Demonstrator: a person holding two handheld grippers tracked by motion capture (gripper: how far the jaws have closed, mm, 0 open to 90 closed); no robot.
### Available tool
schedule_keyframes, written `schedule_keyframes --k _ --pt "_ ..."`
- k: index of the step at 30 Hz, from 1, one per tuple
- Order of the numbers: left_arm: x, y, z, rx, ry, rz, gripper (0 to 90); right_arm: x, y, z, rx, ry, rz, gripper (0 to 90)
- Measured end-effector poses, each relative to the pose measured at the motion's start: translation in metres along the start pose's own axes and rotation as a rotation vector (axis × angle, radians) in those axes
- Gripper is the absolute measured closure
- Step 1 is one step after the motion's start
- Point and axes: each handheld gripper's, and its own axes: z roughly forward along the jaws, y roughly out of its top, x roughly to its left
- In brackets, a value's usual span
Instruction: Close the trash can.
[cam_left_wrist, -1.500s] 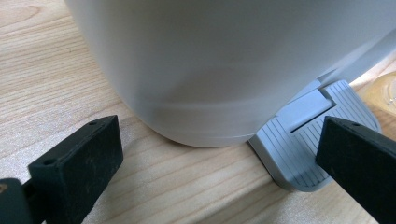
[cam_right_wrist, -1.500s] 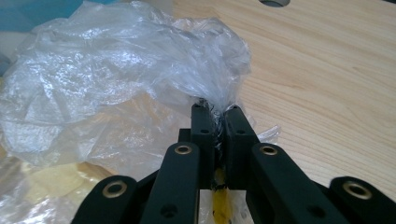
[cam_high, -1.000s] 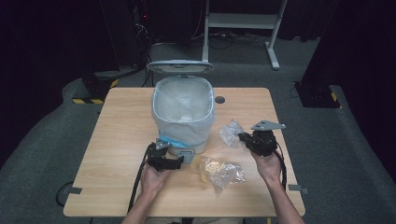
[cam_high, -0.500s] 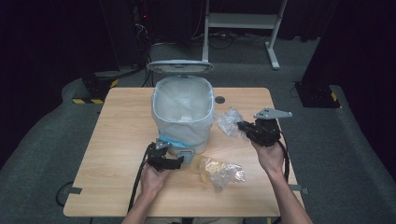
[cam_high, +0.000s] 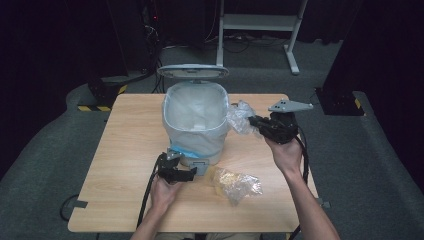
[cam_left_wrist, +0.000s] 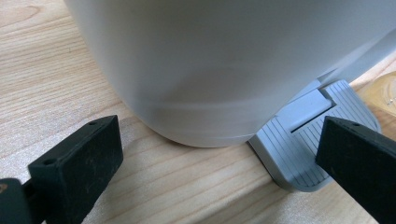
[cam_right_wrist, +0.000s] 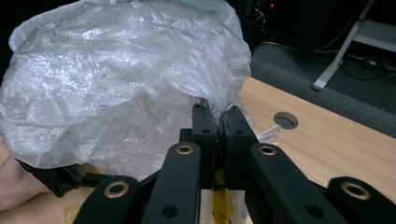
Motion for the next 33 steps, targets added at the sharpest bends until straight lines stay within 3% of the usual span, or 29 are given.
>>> schedule_keyframes --k 6,14,33 --pt "0.000 0.000 0.000 -0.001 0.000 -0.001 0.7 0.002 0.013 0.005 -0.025 0.010 0.006 86.2" --pt "0.000 0.000 0.000 0.000 0.000 0.000 0.8 0.012 0.037 0.012 -0.041 0.027 -0.030 86.2" --pt "0.000 0.000 0.000 0.000 -0.001 0.001 0.7 0.029 0.068 0.056 0.019 0.073 -0.045 85.7"
